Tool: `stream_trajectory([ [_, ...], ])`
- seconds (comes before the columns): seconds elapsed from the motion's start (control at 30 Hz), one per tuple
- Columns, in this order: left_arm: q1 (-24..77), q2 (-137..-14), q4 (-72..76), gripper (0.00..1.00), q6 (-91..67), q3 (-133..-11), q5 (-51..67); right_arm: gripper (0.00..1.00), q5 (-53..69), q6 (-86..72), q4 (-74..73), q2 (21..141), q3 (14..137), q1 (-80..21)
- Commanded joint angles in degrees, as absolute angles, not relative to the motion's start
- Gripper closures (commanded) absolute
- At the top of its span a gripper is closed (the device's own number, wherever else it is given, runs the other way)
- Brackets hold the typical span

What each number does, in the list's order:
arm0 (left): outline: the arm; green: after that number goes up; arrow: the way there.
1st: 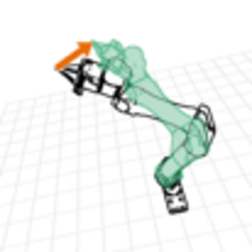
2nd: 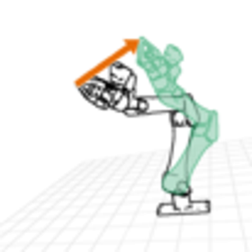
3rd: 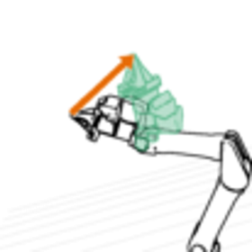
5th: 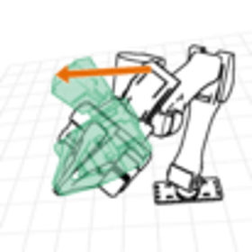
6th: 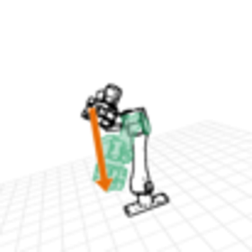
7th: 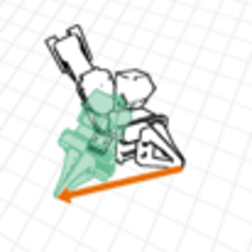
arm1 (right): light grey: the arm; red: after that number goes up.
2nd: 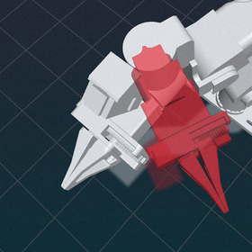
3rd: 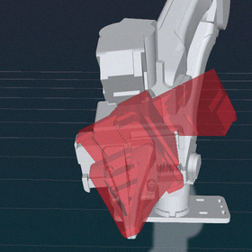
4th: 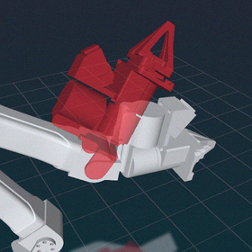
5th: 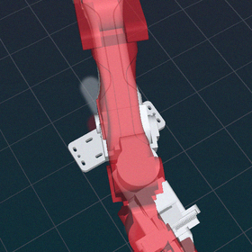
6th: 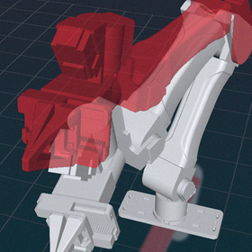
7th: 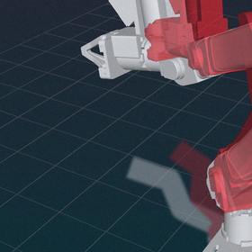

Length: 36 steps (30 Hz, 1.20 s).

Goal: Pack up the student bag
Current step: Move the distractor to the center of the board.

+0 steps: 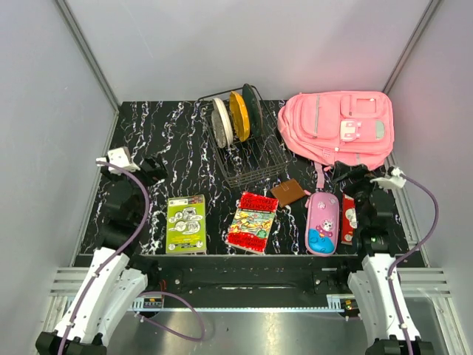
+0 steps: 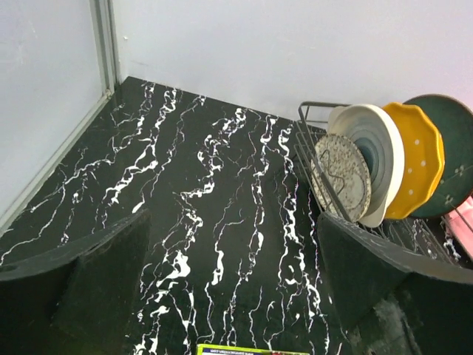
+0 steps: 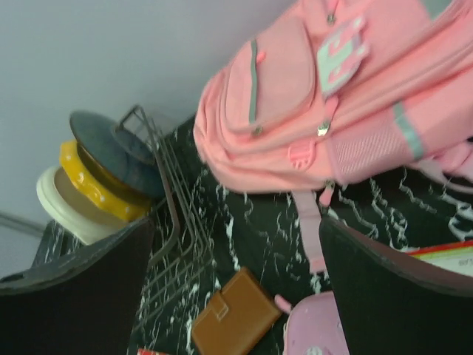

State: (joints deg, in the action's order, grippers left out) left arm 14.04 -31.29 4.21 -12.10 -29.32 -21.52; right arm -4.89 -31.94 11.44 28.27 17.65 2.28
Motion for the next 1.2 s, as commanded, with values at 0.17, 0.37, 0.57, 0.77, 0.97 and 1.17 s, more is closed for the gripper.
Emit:
stream_trajectory([
  [0.17,14.1,-35.8,-25.6,0.01,-21.8,-50.3,-19.1,0.0,9.4,-37.1,-19.5,46.6,44.1,2.2],
  [0.37,13.9,-40.5,-34.2,0.01,-18.7,-53.9,-17.9,0.0,23.5,-46.1,-7.5,52.5,39.5,2.1],
  [0.57,13.8,-37.2,-32.6,0.01,-18.8,-48.2,-15.8,0.02,19.4,-50.7,-7.7,58.4,41.8,-4.6],
  [0.77,13.9,-35.8,-33.1,0.01,-18.9,-47.4,-16.7,0.01,11.8,-57.3,-4.5,68.5,44.2,-14.4],
  [0.97,13.7,-36.6,-33.8,0.01,-19.2,-47.5,-16.7,0.03,8.0,-60.6,2.9,78.7,47.2,-19.0],
  [1.17,13.0,-38.3,-34.6,0.01,-19.2,-48.0,-16.1,0.04,4.8,-62.2,3.3,87.1,53.2,-22.3],
])
